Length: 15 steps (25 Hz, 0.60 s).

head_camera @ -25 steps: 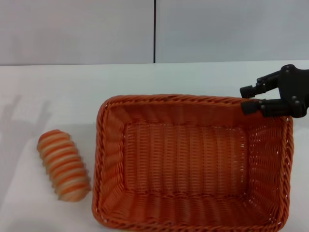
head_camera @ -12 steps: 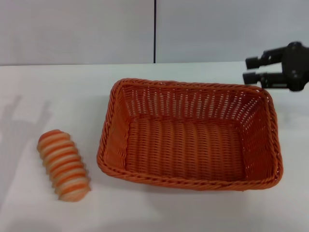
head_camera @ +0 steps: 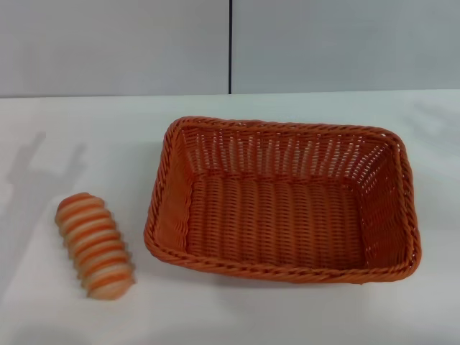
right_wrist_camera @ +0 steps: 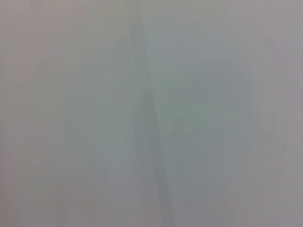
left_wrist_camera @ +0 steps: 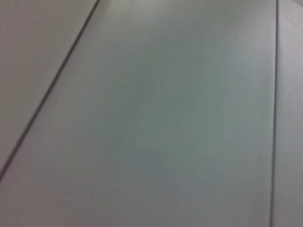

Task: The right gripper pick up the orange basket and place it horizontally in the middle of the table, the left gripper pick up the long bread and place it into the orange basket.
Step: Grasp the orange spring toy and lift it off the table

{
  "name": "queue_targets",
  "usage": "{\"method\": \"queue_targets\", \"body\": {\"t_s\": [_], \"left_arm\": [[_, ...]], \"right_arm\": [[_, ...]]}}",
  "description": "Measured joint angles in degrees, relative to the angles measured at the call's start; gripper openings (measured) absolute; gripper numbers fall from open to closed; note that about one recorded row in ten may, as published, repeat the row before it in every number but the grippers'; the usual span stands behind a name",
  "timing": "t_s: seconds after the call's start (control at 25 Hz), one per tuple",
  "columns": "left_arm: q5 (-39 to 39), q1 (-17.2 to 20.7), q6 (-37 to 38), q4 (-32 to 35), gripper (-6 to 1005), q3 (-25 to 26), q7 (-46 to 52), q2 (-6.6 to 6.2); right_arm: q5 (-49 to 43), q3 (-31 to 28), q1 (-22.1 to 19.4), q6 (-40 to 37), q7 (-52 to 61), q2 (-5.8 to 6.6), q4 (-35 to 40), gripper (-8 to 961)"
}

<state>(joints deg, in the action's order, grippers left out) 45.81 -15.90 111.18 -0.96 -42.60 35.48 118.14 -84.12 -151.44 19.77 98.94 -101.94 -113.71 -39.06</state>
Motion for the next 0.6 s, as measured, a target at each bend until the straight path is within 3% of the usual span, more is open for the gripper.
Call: {"method": "queue_targets", "body": {"t_s": [0.04, 0.16, 0.2, 0.4, 0.48, 0.52, 0.56, 0.6], "left_arm": [[0.06, -0.03, -0.74, 1.25, 825, -0.51, 1.41, -0.02], [1.05, -0.07, -4.07, 6.43, 825, -2.49, 8.54, -0.33], [2.7, -0.09, -7.09, 11.04, 825, -3.75, 14.51, -0.77], [9.4, -0.39, -12.14, 19.69, 825, -4.37, 23.99, -1.9], [17.06, -1.83, -15.26, 25.46, 825, -4.33, 33.44, -3.81], [17.06, -1.83, -15.26, 25.46, 825, -4.33, 33.44, -3.81], [23.62, -3.52, -16.52, 29.08, 825, -3.97, 41.83, -5.99], [26.6, -4.22, -16.85, 30.78, 825, -3.8, 46.45, -7.1]], "right_arm": [[0.0, 0.0, 0.0, 0.0, 0.0, 0.0, 0.0, 437], [9.47, -3.67, -5.4, 1.34, -6.11, -2.26, 4.88, 437], [15.37, -5.22, -8.67, 1.97, -10.39, -3.05, 10.03, 437], [21.92, -8.3, -12.83, 1.93, -16.41, -3.3, 19.67, 436], [22.17, -9.54, -13.69, 1.8, -17.16, -3.49, 20.76, 436], [22.17, -9.54, -13.69, 1.8, -17.16, -3.49, 20.76, 436], [22.23, -10.06, -14.0, 1.64, -17.28, -3.62, 20.92, 436], [22.28, -11.26, -14.28, 1.45, -17.42, -3.72, 21.73, 436]]}}
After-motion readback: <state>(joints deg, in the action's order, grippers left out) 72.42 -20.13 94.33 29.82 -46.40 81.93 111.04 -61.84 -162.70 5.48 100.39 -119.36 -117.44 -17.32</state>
